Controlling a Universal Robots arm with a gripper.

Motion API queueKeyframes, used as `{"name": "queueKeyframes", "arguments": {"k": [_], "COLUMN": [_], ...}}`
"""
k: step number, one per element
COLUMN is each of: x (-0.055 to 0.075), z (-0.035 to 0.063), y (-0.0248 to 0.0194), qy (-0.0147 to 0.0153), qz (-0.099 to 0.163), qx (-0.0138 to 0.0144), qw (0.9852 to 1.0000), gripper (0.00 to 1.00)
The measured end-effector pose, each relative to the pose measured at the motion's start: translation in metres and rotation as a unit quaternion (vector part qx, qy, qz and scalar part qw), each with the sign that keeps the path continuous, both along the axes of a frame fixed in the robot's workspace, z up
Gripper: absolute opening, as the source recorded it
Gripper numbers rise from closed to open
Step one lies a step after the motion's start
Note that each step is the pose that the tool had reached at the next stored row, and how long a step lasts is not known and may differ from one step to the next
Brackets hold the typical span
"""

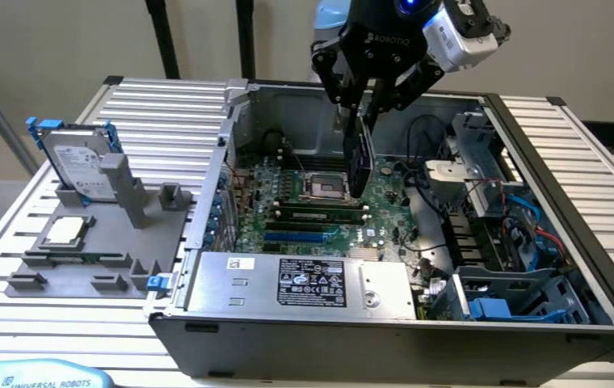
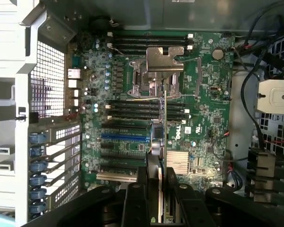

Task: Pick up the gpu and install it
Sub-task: 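Pick up the gpu and move the gpu toward the slot, then insert the gpu into the slot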

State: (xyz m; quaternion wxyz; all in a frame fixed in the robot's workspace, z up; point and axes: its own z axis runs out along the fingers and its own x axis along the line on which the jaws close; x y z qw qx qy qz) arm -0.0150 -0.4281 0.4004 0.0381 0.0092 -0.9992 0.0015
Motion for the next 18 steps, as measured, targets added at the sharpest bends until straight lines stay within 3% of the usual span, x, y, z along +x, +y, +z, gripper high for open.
{"name": "queueKeyframes", "arguments": {"k": [14,18], "x": [0.0,0.0], "z": [0.0,-0.001], "y": [0.0,0.0], "qy": [-0.0001,-0.0003], "qz": [0.001,0.036], "qx": [0.0,0.0], "qw": [1.0,0.9994], "gripper": [0.27,0.27]}}
